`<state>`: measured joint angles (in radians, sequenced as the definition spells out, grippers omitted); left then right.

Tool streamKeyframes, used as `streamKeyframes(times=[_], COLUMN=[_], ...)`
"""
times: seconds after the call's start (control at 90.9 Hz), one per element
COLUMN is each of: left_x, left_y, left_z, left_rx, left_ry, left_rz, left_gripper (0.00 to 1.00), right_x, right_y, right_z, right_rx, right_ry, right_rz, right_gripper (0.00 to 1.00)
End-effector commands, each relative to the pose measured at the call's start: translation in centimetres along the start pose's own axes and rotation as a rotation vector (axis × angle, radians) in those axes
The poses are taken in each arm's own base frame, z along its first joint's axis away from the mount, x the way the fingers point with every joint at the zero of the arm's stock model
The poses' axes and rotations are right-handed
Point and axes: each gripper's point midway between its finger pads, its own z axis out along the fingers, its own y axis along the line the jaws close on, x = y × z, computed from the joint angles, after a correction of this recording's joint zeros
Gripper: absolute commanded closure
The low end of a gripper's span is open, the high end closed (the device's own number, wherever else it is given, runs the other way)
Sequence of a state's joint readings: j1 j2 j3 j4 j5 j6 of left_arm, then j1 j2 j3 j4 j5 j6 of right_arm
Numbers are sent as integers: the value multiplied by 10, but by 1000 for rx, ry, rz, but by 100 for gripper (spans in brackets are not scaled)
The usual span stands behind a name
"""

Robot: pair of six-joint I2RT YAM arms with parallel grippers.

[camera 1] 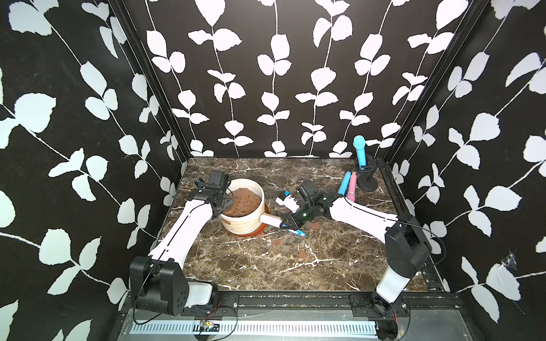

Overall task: Scrub the dried mud off the ceramic pot
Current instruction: Brush off the soil from the pot.

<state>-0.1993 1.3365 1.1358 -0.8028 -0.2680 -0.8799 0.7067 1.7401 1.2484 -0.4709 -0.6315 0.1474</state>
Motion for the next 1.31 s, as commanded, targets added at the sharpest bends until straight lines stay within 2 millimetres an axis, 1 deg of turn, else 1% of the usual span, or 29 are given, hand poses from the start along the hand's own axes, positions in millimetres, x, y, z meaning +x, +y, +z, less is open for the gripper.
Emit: streamKeyframes(times=[0.0, 0.154, 0.187, 0.209, 0.264, 0.352, 0.407, 0.495, 0.539, 0.583, 0.627, 0.737, 0.825, 0.869, 0.924, 0.979, 1.023, 1.045, 1.067, 1.144, 1.188, 1.221, 1.243, 1.265, 1.298], left_x=[2, 1, 0, 0, 0, 0, 0, -3, -7, -11, -15, -28, -35, -36, -30, -21, -17, -15, -12, -3, 2, 12, 20, 31, 47], left_y=[5, 6, 6, 5, 5, 4, 5, 3, 0, -3, -6, -11, -17, -28, -51, -67, -76, -80, -83, -96, -101, -105, -109, -113, -117], left_z=[-4, -3, -3, -3, -2, 0, 1, -2, -5, -9, -14, -28, -38, -42, -44, -46, -49, -53, -55, -73, -79, -83, -87, -90, -93], left_rx=[-2, -2, -1, -1, -1, -2, -7, -1, 13, 23, 33, 51, 81, 136, 258, 354, 403, 426, 447, 545, 581, 608, 630, 651, 673], left_ry=[5, 0, -2, -2, -1, 6, 9, -2, -12, -24, -35, -77, -107, -118, -125, -126, -121, -113, -98, -38, 8, 52, 75, 95, 107], left_rz=[-14, -8, -6, -5, -3, -1, -1, 7, 26, 52, 84, 179, 276, 372, 555, 712, 805, 841, 878, 952, 964, 992, 1030, 1080, 1167], left_gripper=[43, 43, 43, 43, 43, 46, 47, 46, 44, 38, 32, 22, 20, 20, 21, 29, 31, 32, 32, 33, 37, 41, 41, 40, 36], right_x=[3, 23, 28, 27, 29, 26, 19, 8, 3, 0, -2, -5, -10, -14, -21, -26, -25, -23, -28, -23, -20, -18, -19, -14, -12], right_y=[-5, 11, 13, 19, 24, 23, 22, 28, 31, 35, 37, 46, 53, 56, 59, 61, 61, 60, 65, 67, 65, 62, 62, 55, 49], right_z=[-11, -31, -32, -40, -50, -63, -72, -82, -87, -90, -93, -98, -97, -96, -95, -95, -94, -93, -98, -103, -106, -109, -113, -111, -114], right_rx=[48, 30, 22, 21, 36, 97, 136, 156, 158, 157, 155, 145, 153, 154, 156, 153, 147, 146, 145, 154, 170, 189, 204, 219, 243], right_ry=[-10, 30, 46, 33, 28, 9, -8, -35, -50, -64, -77, -98, -113, -129, -155, -174, -170, -162, -173, -155, -150, -154, -167, -160, -173], right_rz=[1, -39, -48, -70, -101, -140, -165, -207, -236, -261, -285, -355, -427, -448, -456, -459, -458, -456, -470, -484, -490, -495, -499, -485, -462], right_gripper=[100, 100, 100, 100, 100, 100, 100, 100, 100, 100, 100, 100, 100, 100, 100, 100, 100, 100, 100, 100, 100, 100, 100, 100, 100])
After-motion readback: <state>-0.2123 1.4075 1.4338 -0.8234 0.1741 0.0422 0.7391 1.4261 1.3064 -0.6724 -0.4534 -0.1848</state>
